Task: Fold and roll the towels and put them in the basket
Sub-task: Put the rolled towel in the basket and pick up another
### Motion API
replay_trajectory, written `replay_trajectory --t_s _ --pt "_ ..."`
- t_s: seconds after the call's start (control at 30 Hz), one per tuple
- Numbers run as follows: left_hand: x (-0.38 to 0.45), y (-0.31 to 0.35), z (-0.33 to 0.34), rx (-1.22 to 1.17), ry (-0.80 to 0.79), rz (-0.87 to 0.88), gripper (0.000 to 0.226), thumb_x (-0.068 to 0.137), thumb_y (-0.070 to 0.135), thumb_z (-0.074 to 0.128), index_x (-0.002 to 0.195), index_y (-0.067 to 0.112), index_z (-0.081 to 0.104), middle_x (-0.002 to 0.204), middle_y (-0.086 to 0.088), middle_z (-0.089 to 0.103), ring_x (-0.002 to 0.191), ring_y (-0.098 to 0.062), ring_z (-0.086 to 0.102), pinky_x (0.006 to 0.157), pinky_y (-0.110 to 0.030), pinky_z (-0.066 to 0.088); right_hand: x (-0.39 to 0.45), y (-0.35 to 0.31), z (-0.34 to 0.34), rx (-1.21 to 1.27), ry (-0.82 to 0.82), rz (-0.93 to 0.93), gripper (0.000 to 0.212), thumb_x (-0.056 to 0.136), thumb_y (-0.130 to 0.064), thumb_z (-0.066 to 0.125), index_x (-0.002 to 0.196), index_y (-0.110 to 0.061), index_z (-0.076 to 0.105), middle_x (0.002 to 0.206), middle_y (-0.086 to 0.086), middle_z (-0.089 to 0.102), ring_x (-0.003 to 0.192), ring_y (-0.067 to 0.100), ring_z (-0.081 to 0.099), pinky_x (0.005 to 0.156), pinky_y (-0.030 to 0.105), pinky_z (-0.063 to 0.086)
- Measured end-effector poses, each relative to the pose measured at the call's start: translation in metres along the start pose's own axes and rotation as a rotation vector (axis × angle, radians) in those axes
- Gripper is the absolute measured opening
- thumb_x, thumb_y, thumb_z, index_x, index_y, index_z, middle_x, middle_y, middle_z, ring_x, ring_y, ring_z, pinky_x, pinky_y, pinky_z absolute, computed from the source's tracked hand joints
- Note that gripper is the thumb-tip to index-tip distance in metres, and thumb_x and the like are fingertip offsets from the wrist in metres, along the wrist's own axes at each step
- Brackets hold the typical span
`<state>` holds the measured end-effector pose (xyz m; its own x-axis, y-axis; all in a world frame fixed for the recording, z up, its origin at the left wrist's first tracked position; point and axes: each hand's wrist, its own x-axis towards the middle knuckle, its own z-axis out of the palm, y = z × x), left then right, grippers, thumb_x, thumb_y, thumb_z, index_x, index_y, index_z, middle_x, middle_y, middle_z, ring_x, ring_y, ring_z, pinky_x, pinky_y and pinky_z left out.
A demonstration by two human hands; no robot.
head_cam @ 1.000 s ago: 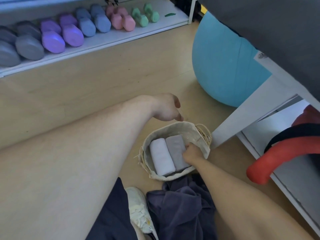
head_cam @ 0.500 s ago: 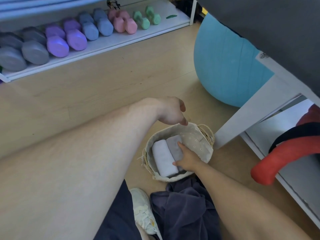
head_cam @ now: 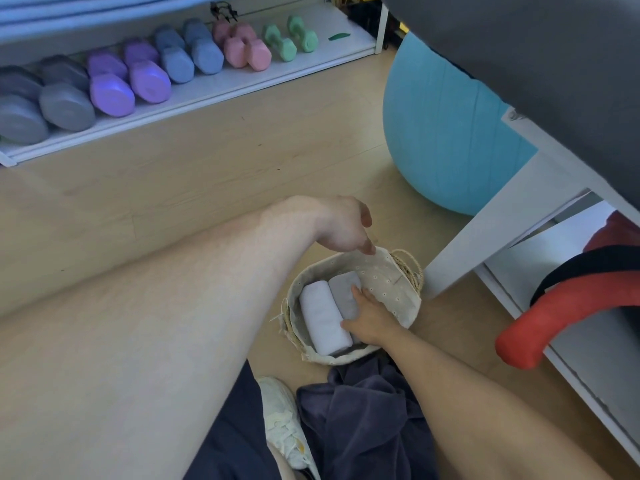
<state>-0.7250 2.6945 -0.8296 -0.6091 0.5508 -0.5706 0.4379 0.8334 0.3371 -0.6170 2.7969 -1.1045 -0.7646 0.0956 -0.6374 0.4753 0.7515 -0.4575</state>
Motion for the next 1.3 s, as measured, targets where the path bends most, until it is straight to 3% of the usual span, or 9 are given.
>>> replay_trajectory --t_s 0.13,0.2,0.33,0.43,0.53,0.7,0.93,1.07,1.3 --pt "-0.003 0.002 -0.004 0.02 0.029 0.011 0.063 0.092 0.045 0.069 0.147 0.023 0.048 0.144 0.001 0.055 0.131 -0.025 0.051 0.105 -0.035 0.043 -0.015 0.002 -0.017 0.083 0.141 -0.038 0.068 0.093 -0.041 0.061 0.153 -0.021 0.037 0.158 0.002 0.038 0.143 0.025 0.038 0.116 0.043 0.036" --pt "-0.006 0.005 -0.005 0.038 0.032 0.022 0.063 0.091 0.045 0.069 0.147 0.024 0.048 0.143 0.001 0.055 0.13 -0.025 0.051 0.106 -0.037 0.044 -0.028 0.0 -0.026 0.049 0.254 -0.064 0.031 0.089 -0.037 0.063 0.117 -0.025 0.064 0.123 -0.003 0.064 0.116 0.021 0.059 0.099 0.04 0.05" --pt "-0.015 0.011 -0.008 0.078 0.043 0.062 0.057 0.091 0.046 0.069 0.143 0.03 0.052 0.141 0.002 0.057 0.128 -0.024 0.052 0.106 -0.037 0.044 -0.061 -0.009 -0.039 -0.031 -0.052 -0.041 0.028 0.082 -0.045 0.072 0.074 -0.019 0.064 0.07 -0.005 0.068 0.073 0.017 0.064 0.075 0.033 0.053" --pt "-0.027 0.018 -0.009 0.109 0.052 0.081 0.06 0.09 0.047 0.069 0.144 0.029 0.051 0.14 0.003 0.058 0.126 -0.025 0.054 0.106 -0.038 0.045 -0.093 -0.013 -0.042 -0.229 -0.404 0.015 0.059 0.067 -0.07 0.076 0.086 -0.015 0.075 0.077 -0.003 0.075 0.073 0.016 0.07 0.072 0.033 0.055" --pt "-0.042 0.032 -0.007 0.163 0.027 0.122 0.062 0.09 0.049 0.068 0.146 0.028 0.048 0.14 0.003 0.059 0.126 -0.025 0.055 0.106 -0.039 0.045 -0.118 -0.006 -0.032 -0.346 -0.469 0.003 0.057 0.06 -0.064 0.085 0.095 -0.02 0.072 0.086 -0.009 0.069 0.083 0.019 0.066 0.079 0.036 0.057" --pt "-0.075 0.056 0.002 0.198 -0.011 0.226 0.059 0.09 0.043 0.07 0.144 0.024 0.052 0.14 0.005 0.059 0.122 -0.021 0.058 0.095 -0.028 0.045 -0.156 -0.001 -0.025 -0.344 -0.238 -0.131 0.025 0.08 -0.032 0.082 0.092 -0.024 0.062 0.084 -0.007 0.059 0.085 0.018 0.056 0.072 0.026 0.043" --pt "-0.13 0.074 0.008 0.311 -0.225 0.287 0.078 0.07 0.044 0.089 0.139 0.029 0.054 0.132 0.012 0.061 0.122 -0.016 0.057 0.106 -0.034 0.047 -0.255 -0.064 -0.106 -0.125 -0.127 -0.273 0.018 0.089 -0.035 0.074 0.096 -0.026 0.059 0.074 -0.014 0.054 0.067 0.004 0.05 0.063 0.024 0.04" --pt "-0.154 0.068 0.006 0.146 -0.39 0.356 0.048 0.068 0.041 0.091 0.108 0.029 0.067 0.104 0.017 0.071 0.103 -0.007 0.064 0.094 -0.026 0.049 -0.319 -0.092 -0.156 -0.048 0.021 -0.378 0.007 0.089 -0.031 0.073 0.092 -0.027 0.069 0.063 -0.02 0.059 0.059 -0.001 0.051 0.059 0.015 0.039" --pt "-0.181 0.088 -0.015 -0.261 -0.079 0.553 0.042 0.077 0.05 0.082 0.073 0.011 0.067 0.071 0.009 0.058 0.07 -0.007 0.051 0.07 -0.028 0.039 -0.385 -0.093 -0.21 0.475 0.294 -0.48 0.013 0.091 -0.032 0.074 0.086 -0.021 0.071 0.077 -0.004 0.07 0.071 0.007 0.059 0.068 0.023 0.046"
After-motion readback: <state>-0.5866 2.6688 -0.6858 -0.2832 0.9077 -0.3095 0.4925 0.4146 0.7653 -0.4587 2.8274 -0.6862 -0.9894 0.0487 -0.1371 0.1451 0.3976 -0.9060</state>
